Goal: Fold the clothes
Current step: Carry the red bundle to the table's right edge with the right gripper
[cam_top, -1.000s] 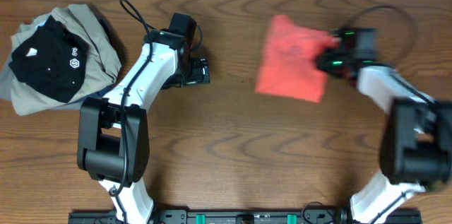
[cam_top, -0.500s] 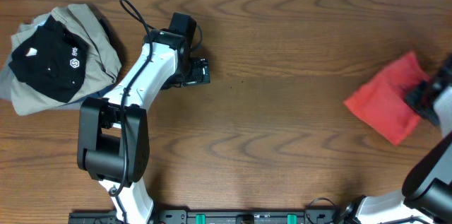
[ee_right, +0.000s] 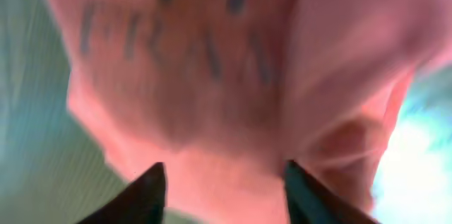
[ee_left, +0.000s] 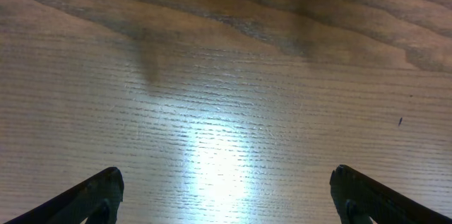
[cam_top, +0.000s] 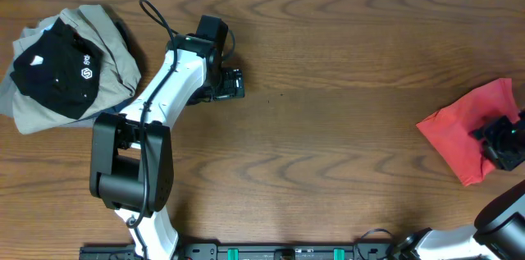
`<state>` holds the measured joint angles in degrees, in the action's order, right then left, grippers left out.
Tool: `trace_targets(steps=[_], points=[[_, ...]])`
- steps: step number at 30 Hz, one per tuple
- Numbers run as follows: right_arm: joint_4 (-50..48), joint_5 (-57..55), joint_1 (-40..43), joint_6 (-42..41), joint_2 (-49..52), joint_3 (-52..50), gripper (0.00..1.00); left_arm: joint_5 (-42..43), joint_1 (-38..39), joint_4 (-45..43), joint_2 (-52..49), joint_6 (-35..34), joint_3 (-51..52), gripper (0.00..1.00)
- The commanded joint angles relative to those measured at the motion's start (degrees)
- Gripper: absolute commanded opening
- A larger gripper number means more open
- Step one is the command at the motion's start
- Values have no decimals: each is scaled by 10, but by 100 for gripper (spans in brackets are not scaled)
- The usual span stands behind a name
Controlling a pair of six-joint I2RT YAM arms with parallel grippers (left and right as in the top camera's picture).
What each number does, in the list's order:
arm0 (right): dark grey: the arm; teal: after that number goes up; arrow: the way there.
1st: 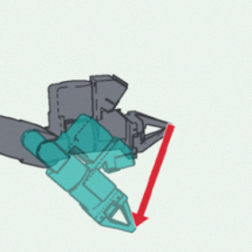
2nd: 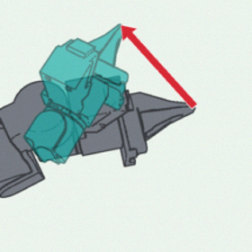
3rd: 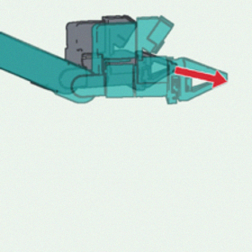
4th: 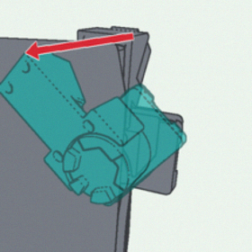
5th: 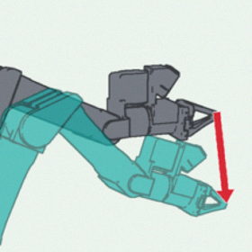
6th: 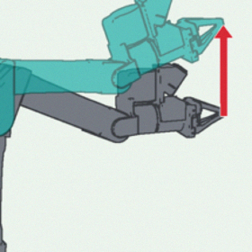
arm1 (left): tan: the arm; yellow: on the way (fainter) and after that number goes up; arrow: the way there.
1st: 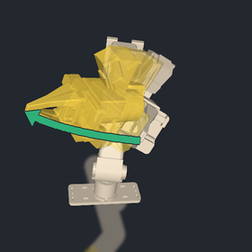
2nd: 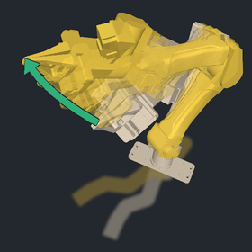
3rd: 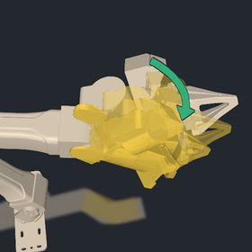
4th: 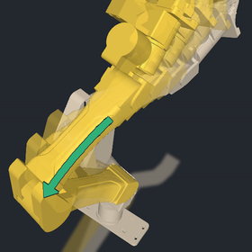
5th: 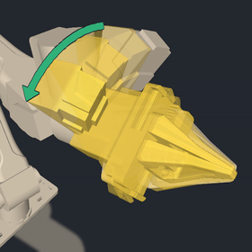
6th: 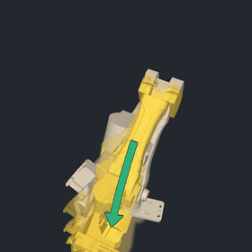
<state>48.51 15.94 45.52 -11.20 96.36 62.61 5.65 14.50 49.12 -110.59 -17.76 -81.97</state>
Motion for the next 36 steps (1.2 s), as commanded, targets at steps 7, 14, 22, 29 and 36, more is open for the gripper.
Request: trace_targets(steps=[7,14,22,29,36], points=[[53,7,-10,7,-118,4,38,68,0,5,-9,28,4,95],[90,35,-69,45,-116,-1,10,68,0,0,-9,27,4,95],[83,-107,-155,-11,-71,-18,13,68,0,3,-9,27,4,95],[74,-119,-163,-16,-30,-48,14,68,0,3,-9,27,4,95],[17,-196,-163,-77,-5,-80,16,68,0,3,-9,27,4,95]])
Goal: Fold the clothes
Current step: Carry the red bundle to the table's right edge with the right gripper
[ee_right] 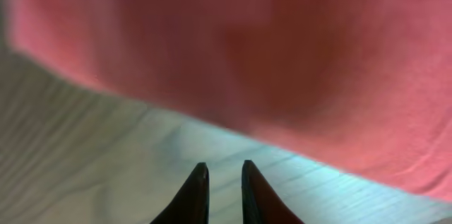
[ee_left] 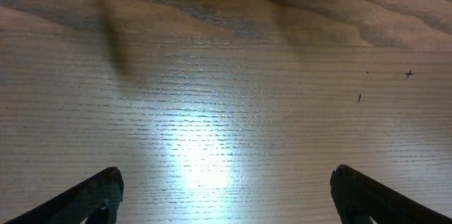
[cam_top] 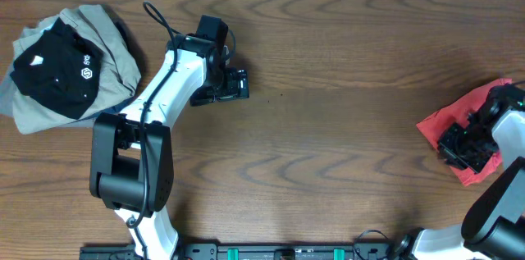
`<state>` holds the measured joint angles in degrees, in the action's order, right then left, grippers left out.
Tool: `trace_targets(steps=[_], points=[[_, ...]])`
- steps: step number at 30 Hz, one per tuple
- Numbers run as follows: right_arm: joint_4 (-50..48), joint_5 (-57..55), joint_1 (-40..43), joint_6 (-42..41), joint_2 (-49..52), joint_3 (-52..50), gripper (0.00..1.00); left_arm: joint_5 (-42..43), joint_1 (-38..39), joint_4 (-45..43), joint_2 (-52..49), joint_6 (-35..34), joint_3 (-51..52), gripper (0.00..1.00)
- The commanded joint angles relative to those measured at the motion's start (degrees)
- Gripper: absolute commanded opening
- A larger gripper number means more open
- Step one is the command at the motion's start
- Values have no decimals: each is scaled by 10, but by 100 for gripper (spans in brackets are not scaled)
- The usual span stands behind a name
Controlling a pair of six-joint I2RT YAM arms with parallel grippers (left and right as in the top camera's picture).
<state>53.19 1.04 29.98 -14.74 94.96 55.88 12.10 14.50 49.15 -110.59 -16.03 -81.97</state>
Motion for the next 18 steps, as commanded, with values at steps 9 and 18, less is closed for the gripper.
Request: trace_targets(steps=[9,18], points=[[-257,-117,5,-75,12,-22,16,4,0,3,-9,9,4,95],[-456,-106,35,-90,50,-21,13,5,0,3,-9,7,4,95]])
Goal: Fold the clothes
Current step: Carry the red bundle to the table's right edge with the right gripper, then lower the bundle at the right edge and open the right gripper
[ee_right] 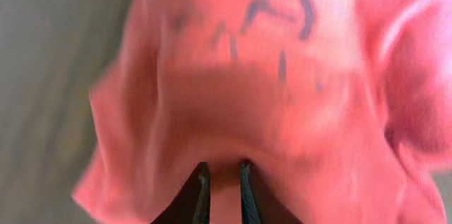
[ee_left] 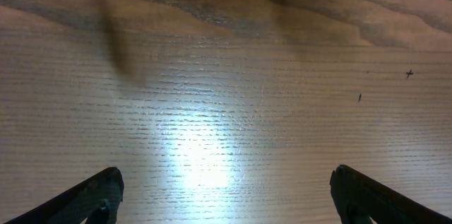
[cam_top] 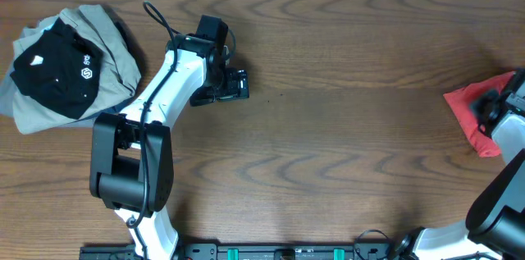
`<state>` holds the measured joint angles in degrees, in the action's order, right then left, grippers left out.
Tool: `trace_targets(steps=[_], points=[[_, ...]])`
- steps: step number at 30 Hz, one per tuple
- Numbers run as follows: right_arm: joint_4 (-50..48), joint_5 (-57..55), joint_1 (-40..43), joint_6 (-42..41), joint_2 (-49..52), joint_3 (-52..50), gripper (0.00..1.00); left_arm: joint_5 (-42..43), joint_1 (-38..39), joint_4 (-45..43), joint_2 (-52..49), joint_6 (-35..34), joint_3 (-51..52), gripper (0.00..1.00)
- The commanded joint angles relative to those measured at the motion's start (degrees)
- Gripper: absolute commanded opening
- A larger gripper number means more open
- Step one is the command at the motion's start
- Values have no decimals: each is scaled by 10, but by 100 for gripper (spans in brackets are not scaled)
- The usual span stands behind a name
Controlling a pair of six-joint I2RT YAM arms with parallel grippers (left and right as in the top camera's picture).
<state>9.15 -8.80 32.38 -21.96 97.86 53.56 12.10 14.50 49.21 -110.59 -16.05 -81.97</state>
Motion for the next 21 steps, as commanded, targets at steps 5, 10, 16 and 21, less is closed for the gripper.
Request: trace_targets(steps=[5,10,16,21], points=[[-28,31,18,40,35,5,23,10,0,3,-9,-5,4,95],[13,29,47,68,19,26,14,10,0,3,-9,-5,4,95],[86,141,83,109,19,33,14,10,0,2,-9,-5,4,95],[150,208,82,144,19,31,17,10,0,3,-9,-5,4,95]])
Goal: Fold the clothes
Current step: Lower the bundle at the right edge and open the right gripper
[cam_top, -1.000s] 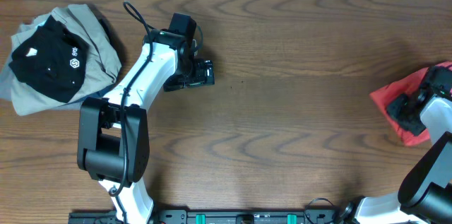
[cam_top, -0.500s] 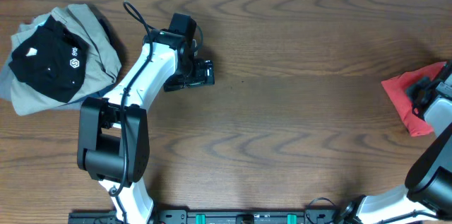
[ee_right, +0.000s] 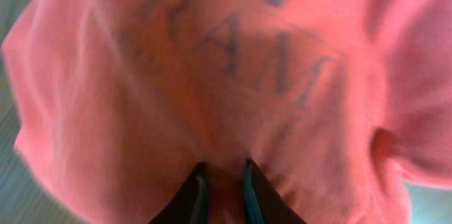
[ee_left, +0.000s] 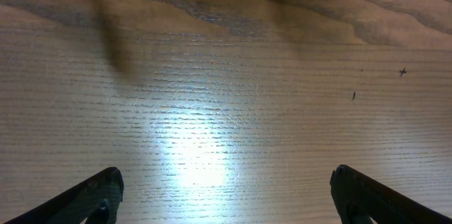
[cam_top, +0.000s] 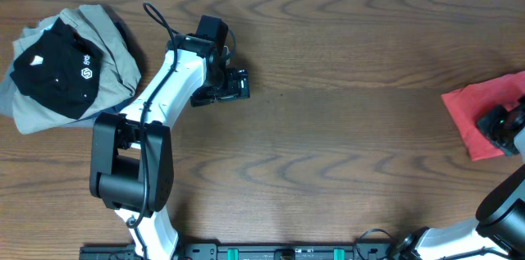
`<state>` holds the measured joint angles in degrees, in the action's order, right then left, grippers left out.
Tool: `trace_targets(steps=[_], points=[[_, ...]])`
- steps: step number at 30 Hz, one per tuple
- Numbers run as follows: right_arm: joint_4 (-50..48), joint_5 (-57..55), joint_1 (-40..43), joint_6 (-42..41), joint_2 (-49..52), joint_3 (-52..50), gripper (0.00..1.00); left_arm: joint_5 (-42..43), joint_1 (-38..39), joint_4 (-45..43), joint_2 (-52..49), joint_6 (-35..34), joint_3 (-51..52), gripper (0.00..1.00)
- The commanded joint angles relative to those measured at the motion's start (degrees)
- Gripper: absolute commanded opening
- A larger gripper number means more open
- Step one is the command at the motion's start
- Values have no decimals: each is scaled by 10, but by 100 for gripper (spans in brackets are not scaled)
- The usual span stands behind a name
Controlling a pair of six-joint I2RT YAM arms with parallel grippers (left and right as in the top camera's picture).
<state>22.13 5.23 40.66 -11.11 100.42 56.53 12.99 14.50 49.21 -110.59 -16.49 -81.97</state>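
A red garment with dark lettering lies bunched at the table's right edge; it fills the right wrist view. My right gripper sits on it, shut on a fold of the red cloth. At the far left lies a folded pile: a black shirt on a grey one. My left gripper hangs open over bare wood in the upper middle-left, its fingertips wide apart, nothing between them.
The wooden table stretches between the two arms. The left arm's white links and black base stand at the lower left. The red garment reaches the right edge of the overhead view.
My right gripper, still shut on the red garment, has shifted slightly down; the cloth now lies a bit flatter and wider at the right edge. The left arm has not moved.
My right gripper was open over the red garment at the right edge. Then it was shut low beside the cloth. Then it held a fold, with the garment bunched farther right. It still holds it. The left gripper shifted slightly right early, then stayed open over bare wood.
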Motion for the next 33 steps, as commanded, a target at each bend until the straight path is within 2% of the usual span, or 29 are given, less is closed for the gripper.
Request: trace_targets(steps=[1,8,18,26,28,33], points=[[22,61,-2,35,-6,-2,17,1,0,3,-9,-1,4,95],[-18,-5,-2,35,19,-22,15,1,0,3,-9,-1,4,95],[-140,-19,0,35,103,-22,14,1,0,3,-9,-1,4,95],[-203,-124,27,13,105,-9,13,1,0,2,-9,-1,4,95],[-210,-140,38,13,105,-4,18,1,0,2,-9,-1,4,95],[-198,-176,66,-7,105,13,23,1,0,2,-9,-1,4,95]])
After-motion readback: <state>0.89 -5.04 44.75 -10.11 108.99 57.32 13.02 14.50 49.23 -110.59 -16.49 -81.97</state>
